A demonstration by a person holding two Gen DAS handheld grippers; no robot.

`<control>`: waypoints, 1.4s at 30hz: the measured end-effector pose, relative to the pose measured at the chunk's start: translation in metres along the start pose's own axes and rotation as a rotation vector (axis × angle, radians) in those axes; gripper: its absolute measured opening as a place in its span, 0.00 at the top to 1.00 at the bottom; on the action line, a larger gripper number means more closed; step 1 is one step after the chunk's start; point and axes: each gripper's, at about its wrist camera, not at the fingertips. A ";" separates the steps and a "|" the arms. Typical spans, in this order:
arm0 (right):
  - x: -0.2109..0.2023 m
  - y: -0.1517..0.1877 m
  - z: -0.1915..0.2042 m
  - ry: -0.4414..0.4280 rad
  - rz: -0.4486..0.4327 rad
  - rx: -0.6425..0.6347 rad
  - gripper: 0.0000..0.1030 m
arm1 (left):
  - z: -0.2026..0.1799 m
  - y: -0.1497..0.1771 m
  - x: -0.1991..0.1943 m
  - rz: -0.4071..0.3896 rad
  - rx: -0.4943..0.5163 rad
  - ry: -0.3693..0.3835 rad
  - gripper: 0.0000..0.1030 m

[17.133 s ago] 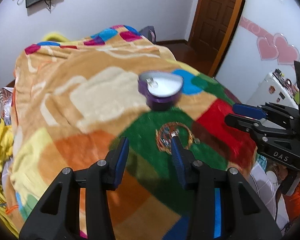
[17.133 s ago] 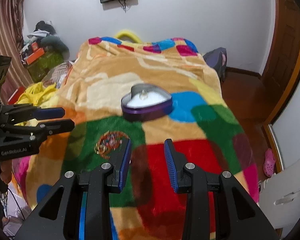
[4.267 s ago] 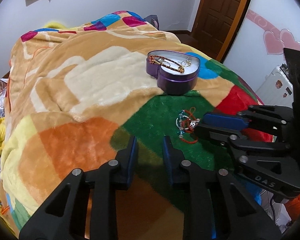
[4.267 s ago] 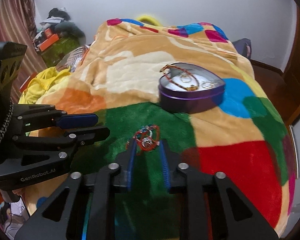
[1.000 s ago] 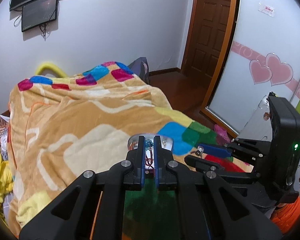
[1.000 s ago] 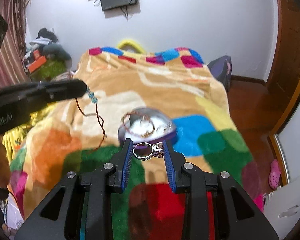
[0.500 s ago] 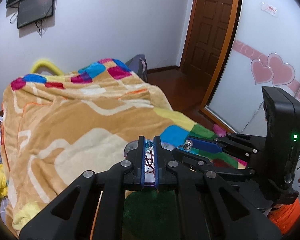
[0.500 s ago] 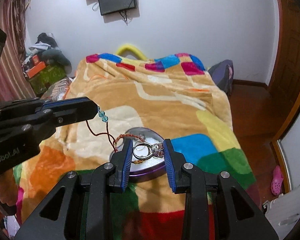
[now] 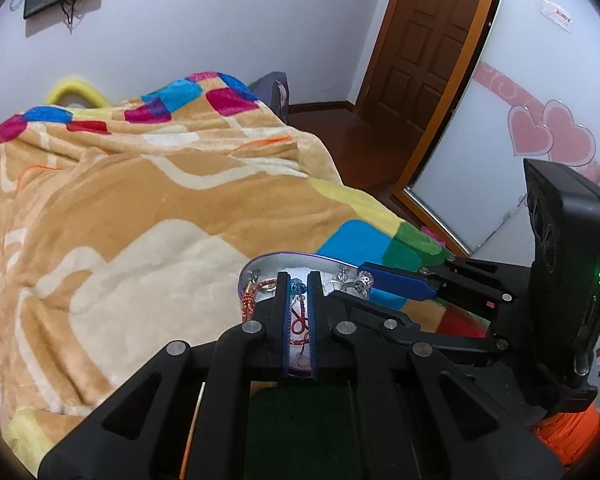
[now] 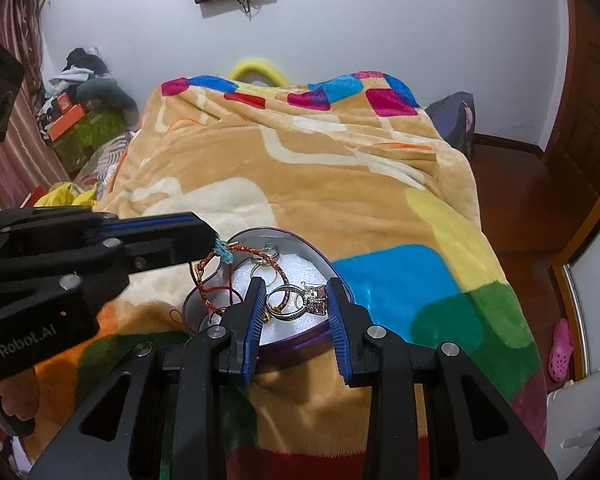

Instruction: Organize jewelry

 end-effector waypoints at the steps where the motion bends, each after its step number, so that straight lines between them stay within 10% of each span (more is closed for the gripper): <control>1: 0.000 0.000 0.001 0.001 0.002 -0.007 0.73 | 0.000 0.000 0.002 0.004 0.001 0.000 0.95; 23: -0.045 -0.011 0.009 0.046 -0.030 -0.038 0.71 | -0.008 -0.003 -0.062 -0.097 0.005 -0.026 0.76; 42: -0.263 -0.004 0.073 0.184 -0.583 -0.040 0.71 | -0.066 0.040 -0.265 -0.590 0.066 -0.102 0.57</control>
Point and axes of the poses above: each gripper's, at about its wrist camera, not at the fingertips, and x roughly the way its jaws point, z to its left, y to its underside, and after that the axes turned 7 degrees about -x, right-handed
